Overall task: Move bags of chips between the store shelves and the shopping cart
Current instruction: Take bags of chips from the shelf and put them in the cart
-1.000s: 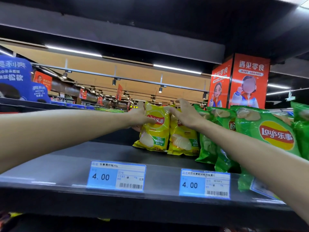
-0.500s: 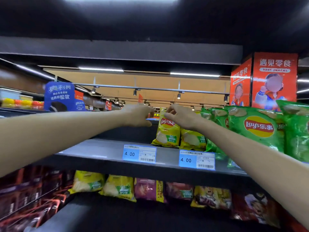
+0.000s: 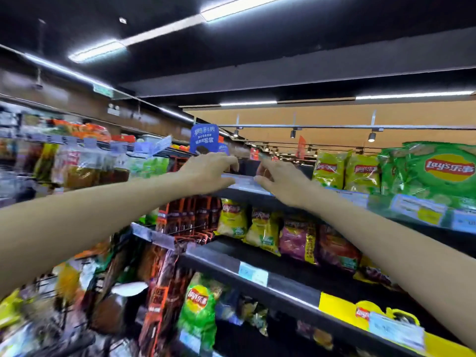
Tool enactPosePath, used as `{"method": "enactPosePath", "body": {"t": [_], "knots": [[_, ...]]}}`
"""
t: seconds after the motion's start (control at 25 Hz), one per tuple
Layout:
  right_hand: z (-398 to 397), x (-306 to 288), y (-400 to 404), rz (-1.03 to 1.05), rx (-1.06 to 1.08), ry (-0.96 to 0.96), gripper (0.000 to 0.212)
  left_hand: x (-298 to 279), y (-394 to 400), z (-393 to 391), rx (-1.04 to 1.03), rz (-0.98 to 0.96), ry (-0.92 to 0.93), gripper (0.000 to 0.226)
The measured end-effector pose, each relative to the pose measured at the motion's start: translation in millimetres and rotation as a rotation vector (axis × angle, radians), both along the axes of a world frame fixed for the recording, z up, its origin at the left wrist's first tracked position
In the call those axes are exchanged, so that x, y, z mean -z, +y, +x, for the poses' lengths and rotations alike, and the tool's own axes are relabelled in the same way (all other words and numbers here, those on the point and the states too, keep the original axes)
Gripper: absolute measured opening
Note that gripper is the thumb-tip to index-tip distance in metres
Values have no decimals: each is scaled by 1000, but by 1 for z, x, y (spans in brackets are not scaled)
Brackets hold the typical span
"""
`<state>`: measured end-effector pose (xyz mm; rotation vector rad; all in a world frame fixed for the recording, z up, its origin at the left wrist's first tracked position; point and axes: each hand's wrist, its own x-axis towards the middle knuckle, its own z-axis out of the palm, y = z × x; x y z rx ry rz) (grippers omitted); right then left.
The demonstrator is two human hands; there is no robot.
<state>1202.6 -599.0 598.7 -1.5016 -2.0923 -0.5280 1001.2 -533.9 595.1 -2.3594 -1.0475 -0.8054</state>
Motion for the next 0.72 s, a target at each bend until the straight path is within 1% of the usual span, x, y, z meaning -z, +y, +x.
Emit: {"method": "enactPosePath", "body": {"t": [0.08,0.16,0.24,0.36,0.44,0.48,0.6,0.72], "knots": [[-35,29,-11,-44,-78,-7,21,26,-23,-46,-78,-41,-6,30],[-70,57,-18,-86,-148,-66,22,50,-47,-94,-174,-78,-5,26],[-112,77,-25,-116,-219,-84,22,74,-77,-147,-244,-132,-17,25],[-182,103,-44,-174,-348,-44,22,108,-124,-224,-386,-171,24,32],[-231,128,-57,-190,-399,-83,25,131,-155,-267,-494,-195,36,33],[-253,142,-62,-186,-425,-102,28,144,-168,-288,-531,-209,31,33],[-336,182,-81,-201,-523,-77,34,183,-213,-362,-617,-306,-24,33],[-421,217,-97,-264,-610,-75,31,219,-262,-433,-743,-377,-52,33]]}}
